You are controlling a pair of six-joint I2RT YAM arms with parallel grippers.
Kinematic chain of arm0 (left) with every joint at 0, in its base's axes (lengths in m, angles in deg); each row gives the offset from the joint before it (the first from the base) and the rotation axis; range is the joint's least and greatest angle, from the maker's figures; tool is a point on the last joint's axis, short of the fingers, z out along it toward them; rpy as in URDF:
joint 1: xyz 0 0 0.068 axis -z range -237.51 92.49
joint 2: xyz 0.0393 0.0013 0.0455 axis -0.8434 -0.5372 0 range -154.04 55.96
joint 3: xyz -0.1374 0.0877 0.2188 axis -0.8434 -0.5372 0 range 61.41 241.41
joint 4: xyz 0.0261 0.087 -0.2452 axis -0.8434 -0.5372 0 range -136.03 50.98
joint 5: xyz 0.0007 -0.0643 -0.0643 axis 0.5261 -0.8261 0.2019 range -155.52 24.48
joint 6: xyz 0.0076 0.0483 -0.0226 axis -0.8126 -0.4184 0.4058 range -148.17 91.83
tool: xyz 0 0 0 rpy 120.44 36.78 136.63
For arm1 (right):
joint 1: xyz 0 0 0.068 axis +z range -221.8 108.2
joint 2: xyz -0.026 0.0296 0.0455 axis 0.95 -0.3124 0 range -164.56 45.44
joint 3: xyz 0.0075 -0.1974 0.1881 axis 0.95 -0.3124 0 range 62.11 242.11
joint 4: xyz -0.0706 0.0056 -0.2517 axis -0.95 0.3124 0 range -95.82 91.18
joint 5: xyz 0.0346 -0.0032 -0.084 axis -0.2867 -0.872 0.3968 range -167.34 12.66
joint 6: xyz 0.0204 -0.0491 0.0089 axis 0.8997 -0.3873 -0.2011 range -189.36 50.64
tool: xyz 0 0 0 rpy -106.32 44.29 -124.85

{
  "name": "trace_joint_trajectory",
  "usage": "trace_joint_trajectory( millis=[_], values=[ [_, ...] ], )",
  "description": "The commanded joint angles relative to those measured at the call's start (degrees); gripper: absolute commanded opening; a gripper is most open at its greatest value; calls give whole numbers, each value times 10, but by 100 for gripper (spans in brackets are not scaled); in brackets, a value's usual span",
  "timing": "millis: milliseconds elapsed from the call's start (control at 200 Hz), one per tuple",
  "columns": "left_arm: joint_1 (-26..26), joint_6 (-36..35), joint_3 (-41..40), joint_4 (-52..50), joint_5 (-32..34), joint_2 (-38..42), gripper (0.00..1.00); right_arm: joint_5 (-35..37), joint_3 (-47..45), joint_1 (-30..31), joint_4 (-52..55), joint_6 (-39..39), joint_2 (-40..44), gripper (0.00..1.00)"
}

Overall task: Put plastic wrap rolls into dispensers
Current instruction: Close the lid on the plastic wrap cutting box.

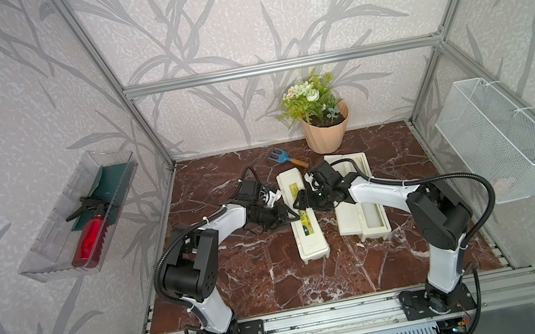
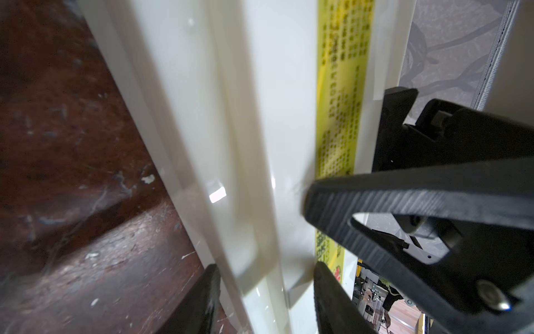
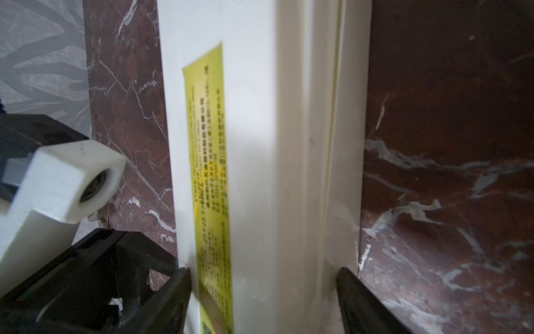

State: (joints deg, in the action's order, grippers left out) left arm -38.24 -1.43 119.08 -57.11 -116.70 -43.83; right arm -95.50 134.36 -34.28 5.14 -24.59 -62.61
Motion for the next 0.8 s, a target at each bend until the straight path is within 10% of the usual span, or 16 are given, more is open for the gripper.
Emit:
trace_joint_trajectory(
  millis=[0, 795],
  values=[
    [17, -11, 13, 6, 30, -23, 51, -63, -21, 56, -104, 71, -27, 79],
    [4, -53, 136, -56, 15, -77, 51, -119, -266, 117, -260, 40, 148, 81]
  ],
)
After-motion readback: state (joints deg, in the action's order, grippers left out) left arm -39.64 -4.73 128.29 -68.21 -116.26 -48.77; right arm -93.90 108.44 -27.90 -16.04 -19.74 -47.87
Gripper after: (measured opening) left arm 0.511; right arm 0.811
